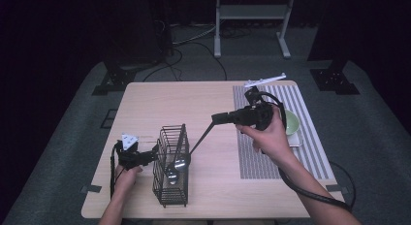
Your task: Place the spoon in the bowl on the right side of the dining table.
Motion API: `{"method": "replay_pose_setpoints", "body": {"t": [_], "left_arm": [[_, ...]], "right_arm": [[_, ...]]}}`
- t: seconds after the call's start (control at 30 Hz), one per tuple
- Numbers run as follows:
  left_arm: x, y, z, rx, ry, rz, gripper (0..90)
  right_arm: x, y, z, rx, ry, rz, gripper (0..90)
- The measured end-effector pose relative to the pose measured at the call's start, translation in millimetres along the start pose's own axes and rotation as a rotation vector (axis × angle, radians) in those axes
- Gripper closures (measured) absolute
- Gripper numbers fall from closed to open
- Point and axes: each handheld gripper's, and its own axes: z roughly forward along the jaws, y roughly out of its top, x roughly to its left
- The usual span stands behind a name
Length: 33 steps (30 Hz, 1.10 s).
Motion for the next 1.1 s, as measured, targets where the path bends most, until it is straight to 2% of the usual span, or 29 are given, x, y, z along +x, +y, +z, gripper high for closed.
{"method": "replay_pose_setpoints", "body": {"t": [0.57,1.1], "left_arm": [[1.0,-0.4,-0.8,-0.007,0.000,-0.013,0.4],[1.3,-0.4,-0.8,-0.003,0.001,-0.013,0.4]], "right_arm": [[-7.6,-4.9,-27.8,-0.027,-0.011,0.022,88.6],[-24.8,-19.5,-54.5,-0.047,-0.060,0.062,88.6]]}}
